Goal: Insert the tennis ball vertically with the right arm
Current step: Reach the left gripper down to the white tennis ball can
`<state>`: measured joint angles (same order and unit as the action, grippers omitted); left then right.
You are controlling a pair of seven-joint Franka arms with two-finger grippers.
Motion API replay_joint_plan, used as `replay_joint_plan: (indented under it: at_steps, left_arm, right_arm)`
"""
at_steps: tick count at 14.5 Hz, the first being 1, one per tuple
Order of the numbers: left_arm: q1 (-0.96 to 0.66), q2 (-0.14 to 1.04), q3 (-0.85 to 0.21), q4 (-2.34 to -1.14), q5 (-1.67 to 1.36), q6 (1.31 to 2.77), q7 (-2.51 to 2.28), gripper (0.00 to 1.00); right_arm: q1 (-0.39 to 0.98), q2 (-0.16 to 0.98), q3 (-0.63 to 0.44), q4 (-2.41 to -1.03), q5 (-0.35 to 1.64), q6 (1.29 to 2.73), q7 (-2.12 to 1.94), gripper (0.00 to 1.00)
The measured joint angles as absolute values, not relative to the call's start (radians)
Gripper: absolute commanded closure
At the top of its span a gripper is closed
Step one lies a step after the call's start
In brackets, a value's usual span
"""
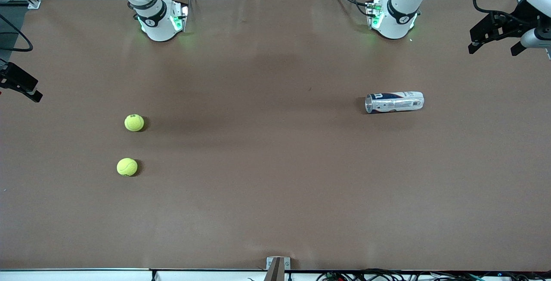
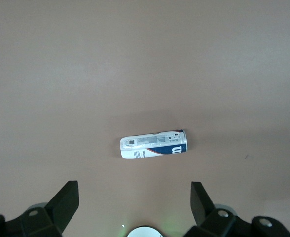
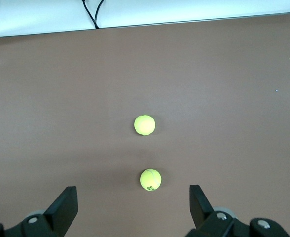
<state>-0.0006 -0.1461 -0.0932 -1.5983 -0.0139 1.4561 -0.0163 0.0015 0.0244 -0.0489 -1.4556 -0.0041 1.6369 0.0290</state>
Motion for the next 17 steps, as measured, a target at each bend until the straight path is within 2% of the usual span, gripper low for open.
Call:
replay_joint_plan:
  at_steps: [3,5,12,17]
  left_arm:
    - [-0.001,-0.118,-0.094,-1.609,-0.014,1.466,-0.09,0.0]
    - [-0.002,-0.095,-0.095,-1.654,-0.014,1.529,-0.164,0.0]
    - [-0.005,-0.072,-0.175,-1.95,0.104,1.815,-0.525,0.0]
    - [-0.006,-0.078,-0.259,-2.108,0.218,1.887,-0.916,0.0]
  right_arm:
    - [0.002,0.025,-0.049,-1.456,-0.004,1.635,0.029,0.0]
    - [0.002,0.025,-0.049,-1.456,-0.004,1.634,0.029,0.0]
    - [0.003,0.03,-0.048,-1.456,-0.004,1.625,0.029,0.0]
    - [0.002,0.04,-0.048,-1.457,-0.004,1.623,0.029,0.0]
